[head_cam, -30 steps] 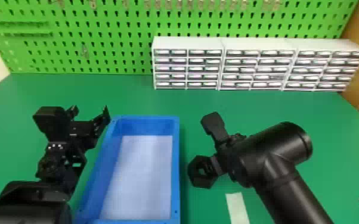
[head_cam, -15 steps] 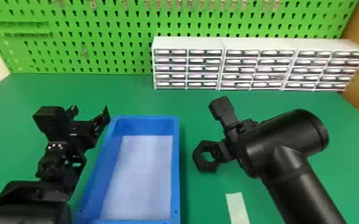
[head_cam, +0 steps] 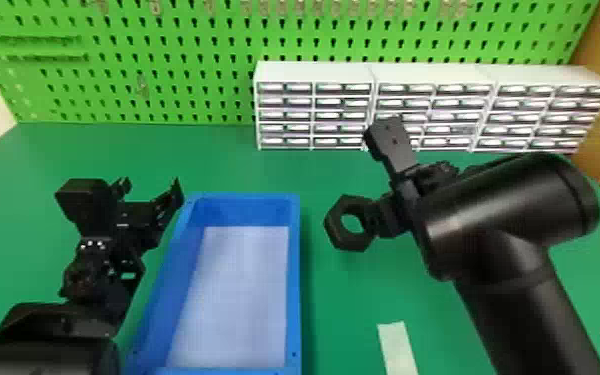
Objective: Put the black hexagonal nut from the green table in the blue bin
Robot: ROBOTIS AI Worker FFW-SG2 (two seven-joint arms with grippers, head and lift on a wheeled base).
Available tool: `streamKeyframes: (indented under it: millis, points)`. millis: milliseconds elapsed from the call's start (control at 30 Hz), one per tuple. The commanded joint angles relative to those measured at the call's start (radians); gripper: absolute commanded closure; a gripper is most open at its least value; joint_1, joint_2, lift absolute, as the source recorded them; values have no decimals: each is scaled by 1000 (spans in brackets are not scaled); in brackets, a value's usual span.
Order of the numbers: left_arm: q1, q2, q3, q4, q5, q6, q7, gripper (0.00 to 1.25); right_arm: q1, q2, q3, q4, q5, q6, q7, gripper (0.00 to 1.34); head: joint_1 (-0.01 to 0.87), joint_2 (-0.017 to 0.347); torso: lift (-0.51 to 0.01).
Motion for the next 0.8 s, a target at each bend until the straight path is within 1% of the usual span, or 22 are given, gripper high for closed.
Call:
streamKeyframes:
  millis: [0, 67, 233, 433, 667, 767]
  points:
    - [2, 0, 0, 0, 0, 0, 0, 378, -13, -6, 14, -49, -13, -3, 12, 1058, 686, 52, -97]
    - [2, 0, 0, 0, 0, 0, 0, 378, -19, -6, 23, -62, -30, -7, 14, 1058, 686, 52, -97]
    - [0, 0, 0, 0, -1, 0, 0, 378, -39, -11, 54, -71, -108, -41, 15, 1058, 686, 52, -97]
    - [2, 0, -2, 0, -1, 3, 0, 378, -62, -12, 117, -69, -154, -67, 15, 1058, 686, 52, -97]
    - [0, 0, -2, 0, -1, 3, 0, 378, -80, -17, 172, -55, -211, -115, 15, 1058, 686, 52, -97]
    - [0, 0, -2, 0, -1, 3, 0, 378, -86, -17, 189, -29, -257, -150, 15, 1058, 686, 52, -97]
